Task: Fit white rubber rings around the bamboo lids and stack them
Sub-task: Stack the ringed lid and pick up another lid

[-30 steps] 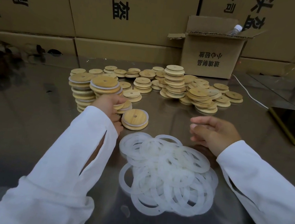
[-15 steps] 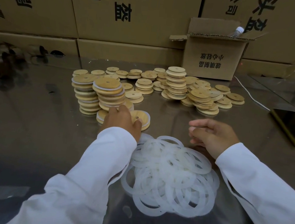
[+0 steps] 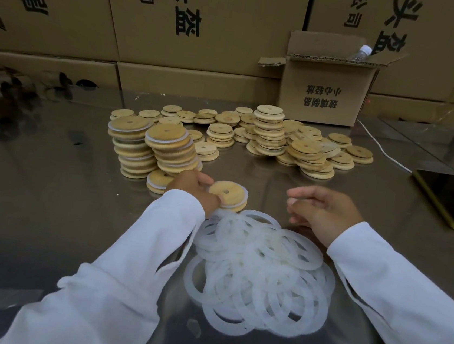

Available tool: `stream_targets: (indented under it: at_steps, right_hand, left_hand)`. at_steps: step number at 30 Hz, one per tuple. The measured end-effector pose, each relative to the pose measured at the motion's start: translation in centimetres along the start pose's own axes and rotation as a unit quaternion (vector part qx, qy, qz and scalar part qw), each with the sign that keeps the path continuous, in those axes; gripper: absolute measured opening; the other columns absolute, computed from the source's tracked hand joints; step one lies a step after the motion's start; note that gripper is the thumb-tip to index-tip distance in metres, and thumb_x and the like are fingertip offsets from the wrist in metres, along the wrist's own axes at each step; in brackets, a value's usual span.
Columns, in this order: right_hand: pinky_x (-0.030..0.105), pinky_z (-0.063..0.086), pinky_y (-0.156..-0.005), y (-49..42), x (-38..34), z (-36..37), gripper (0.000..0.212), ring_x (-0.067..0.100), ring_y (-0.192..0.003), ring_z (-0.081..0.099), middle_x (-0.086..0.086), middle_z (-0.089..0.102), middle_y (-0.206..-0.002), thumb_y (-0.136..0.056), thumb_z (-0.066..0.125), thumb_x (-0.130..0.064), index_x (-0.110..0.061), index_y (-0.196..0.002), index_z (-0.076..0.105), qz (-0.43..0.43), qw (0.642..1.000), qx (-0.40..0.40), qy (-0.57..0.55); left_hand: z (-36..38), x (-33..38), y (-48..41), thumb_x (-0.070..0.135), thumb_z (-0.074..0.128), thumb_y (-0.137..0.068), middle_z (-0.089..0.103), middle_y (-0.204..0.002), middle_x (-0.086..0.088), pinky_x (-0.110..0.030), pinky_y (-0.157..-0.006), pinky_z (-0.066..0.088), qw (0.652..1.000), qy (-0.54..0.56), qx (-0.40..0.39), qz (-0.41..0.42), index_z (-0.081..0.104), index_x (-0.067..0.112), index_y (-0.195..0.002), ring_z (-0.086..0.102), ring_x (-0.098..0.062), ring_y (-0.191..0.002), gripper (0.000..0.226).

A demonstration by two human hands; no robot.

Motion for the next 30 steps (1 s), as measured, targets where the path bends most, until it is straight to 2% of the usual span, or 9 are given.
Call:
stream_targets:
  at_steps: [4, 6, 8, 10, 12, 16, 22, 26, 30]
  right_hand:
    - [0.024, 0.047, -0.072, -0.5, -0.1, 0.8, 0.009, 0.014, -0.075, 0.059, -0.002, 0.063, -0.077, -0.083, 0.065, -0.014, -0.024, -0.083, 0.067, -0.038, 0.998, 0.016, 0.049]
    - [0.02, 0.044, -0.07, -0.8, -0.6, 2.0, 0.011, 0.01, -0.075, 0.057, -0.006, 0.062, -0.077, -0.083, 0.065, -0.019, -0.028, -0.078, 0.065, -0.069, 0.992, 0.0, 0.109]
    - [0.02, 0.041, -0.075, -1.2, -0.8, 3.3, 0.011, 0.006, -0.079, 0.057, -0.011, 0.064, -0.079, -0.084, 0.063, -0.024, -0.031, -0.076, 0.065, -0.074, 0.984, -0.027, 0.159]
    - [0.021, 0.04, -0.074, -1.7, -1.0, 3.9, 0.015, 0.004, -0.081, 0.057, -0.015, 0.064, -0.078, -0.085, 0.062, -0.027, -0.031, -0.072, 0.068, -0.063, 0.982, -0.039, 0.173]
    - [0.022, 0.043, -0.074, -2.1, -1.3, 4.3, 0.014, 0.007, -0.082, 0.06, -0.012, 0.068, -0.08, -0.084, 0.063, -0.027, -0.028, -0.072, 0.071, -0.059, 0.982, -0.039, 0.174]
    - [0.025, 0.049, -0.073, -1.9, -1.8, 4.0, 0.018, 0.013, -0.078, 0.062, -0.004, 0.069, -0.076, -0.079, 0.069, -0.02, -0.029, -0.064, 0.068, -0.072, 0.988, -0.019, 0.135]
    - [0.02, 0.046, -0.068, -1.6, -1.6, 3.5, 0.021, 0.011, -0.074, 0.062, -0.006, 0.068, -0.073, -0.078, 0.071, -0.019, -0.03, -0.062, 0.066, -0.08, 0.993, -0.01, 0.087]
    - [0.021, 0.045, -0.074, -1.7, -1.3, 3.6, 0.02, 0.01, -0.082, 0.062, -0.008, 0.068, -0.081, -0.083, 0.066, -0.02, -0.034, -0.07, 0.066, -0.077, 0.993, -0.019, 0.089]
    - [0.009, 0.041, -0.061, -2.0, -1.2, 3.1, 0.019, 0.006, -0.076, 0.06, -0.008, 0.064, -0.081, -0.088, 0.059, -0.013, -0.031, -0.083, 0.066, -0.071, 0.994, -0.015, 0.078]
  left_hand:
    - [0.8, 0.3, 0.2, 0.009, 0.066, -0.082, 0.056, -0.098, -0.008, -0.026, -0.09, 0.042, 0.999, 0.011, -0.037, 0.005, 0.059, 0.007, -0.117, 0.057, -0.025, -0.099, 0.035]
    - [1.0, 0.3, 0.1, 0.01, 0.064, -0.084, 0.055, -0.094, -0.01, -0.029, -0.091, 0.042, 0.999, -0.012, -0.053, 0.002, 0.064, 0.012, -0.096, 0.056, -0.027, -0.093, 0.012]
    - [1.1, 0.5, 0.3, 0.01, 0.062, -0.085, 0.053, -0.088, -0.009, -0.032, -0.091, 0.043, 0.998, -0.026, -0.057, 0.006, 0.055, 0.02, -0.071, 0.051, -0.025, -0.084, 0.018]
    - [1.2, 0.9, 0.5, 0.007, 0.061, -0.084, 0.058, -0.089, -0.008, -0.036, -0.095, 0.046, 0.998, -0.011, -0.062, 0.021, 0.064, 0.015, -0.089, 0.057, -0.027, -0.09, 0.009]
    - [1.2, 1.1, 0.8, 0.003, 0.061, -0.083, 0.06, -0.095, -0.007, -0.035, -0.094, 0.046, 0.998, 0.011, -0.059, 0.035, 0.061, 0.011, -0.108, 0.059, -0.026, -0.099, 0.025]
    - [1.1, 1.6, 1.2, -0.003, 0.062, -0.081, 0.063, -0.103, -0.01, -0.033, -0.084, 0.048, 0.995, 0.063, -0.062, 0.056, 0.053, 0.017, -0.105, 0.059, -0.025, -0.097, 0.033]
    - [0.9, 2.2, 1.6, -0.002, 0.063, -0.08, 0.067, -0.089, -0.014, -0.031, -0.074, 0.049, 0.991, 0.089, -0.058, 0.084, 0.052, 0.023, -0.099, 0.062, -0.025, -0.08, 0.033]
    - [0.9, 1.9, 1.3, 0.001, 0.065, -0.081, 0.066, -0.087, -0.01, -0.032, -0.076, 0.049, 0.992, 0.094, -0.047, 0.075, 0.053, 0.019, -0.104, 0.061, -0.023, -0.079, 0.032]
    - [0.4, 1.4, 0.9, 0.017, 0.067, -0.082, 0.062, -0.096, -0.007, -0.029, -0.076, 0.044, 0.998, 0.023, 0.002, 0.058, 0.053, 0.018, -0.112, 0.059, -0.023, -0.089, 0.033]
Point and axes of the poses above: each hand's wrist, its own y-axis away from the middle knuckle, its own z-axis out of the palm, x = y × z, the point moved 9 cm from there along -y, towards the middle knuckle
